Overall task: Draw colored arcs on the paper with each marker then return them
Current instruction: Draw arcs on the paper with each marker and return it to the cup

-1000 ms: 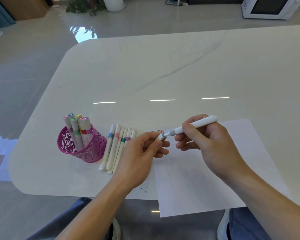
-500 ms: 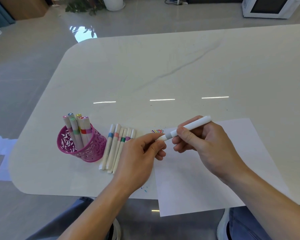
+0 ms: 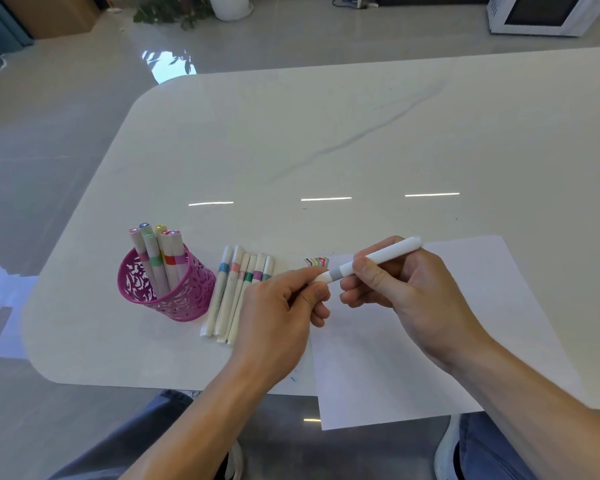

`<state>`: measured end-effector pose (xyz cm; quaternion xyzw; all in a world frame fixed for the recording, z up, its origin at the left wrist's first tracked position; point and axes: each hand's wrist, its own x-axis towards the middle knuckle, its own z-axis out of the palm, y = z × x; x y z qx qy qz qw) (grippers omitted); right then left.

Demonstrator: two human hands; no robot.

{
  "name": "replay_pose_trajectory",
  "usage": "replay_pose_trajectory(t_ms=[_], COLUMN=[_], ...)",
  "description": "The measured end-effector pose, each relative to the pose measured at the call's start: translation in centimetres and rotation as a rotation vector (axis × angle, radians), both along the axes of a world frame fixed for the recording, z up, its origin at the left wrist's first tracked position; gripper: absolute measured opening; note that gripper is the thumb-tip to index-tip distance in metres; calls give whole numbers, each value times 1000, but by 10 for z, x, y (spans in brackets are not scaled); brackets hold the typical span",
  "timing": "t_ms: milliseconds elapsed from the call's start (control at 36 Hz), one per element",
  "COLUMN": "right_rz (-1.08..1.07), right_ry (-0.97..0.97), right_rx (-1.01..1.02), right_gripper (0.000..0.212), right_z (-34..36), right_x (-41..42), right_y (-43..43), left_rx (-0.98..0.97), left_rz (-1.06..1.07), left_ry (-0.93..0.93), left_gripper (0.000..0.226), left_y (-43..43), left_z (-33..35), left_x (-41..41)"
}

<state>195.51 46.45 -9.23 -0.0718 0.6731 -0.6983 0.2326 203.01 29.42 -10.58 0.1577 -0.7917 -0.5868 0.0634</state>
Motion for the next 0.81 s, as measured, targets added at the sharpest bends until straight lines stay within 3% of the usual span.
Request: replay_pose_trajectory(t_ms=[250, 444, 556, 806], right_rz=[4, 31, -40, -65], right_ry=[-81, -150, -195, -146], right_rx=[-39, 26, 97, 276], right_gripper=[14, 21, 20, 18], right_z=[-2, -1, -5, -20], right_x=[0, -1, -6, -9], right_y=[-4, -4, -6, -9], left_rx=[-36, 312, 419, 64], left_rz=[-32, 70, 180, 333], left_ry=[-22, 6, 86, 324], left_gripper=[25, 12, 21, 16], left_y=[-6, -18, -33, -52], left_z=[5, 13, 20, 43], left_x=[-1, 8, 11, 19])
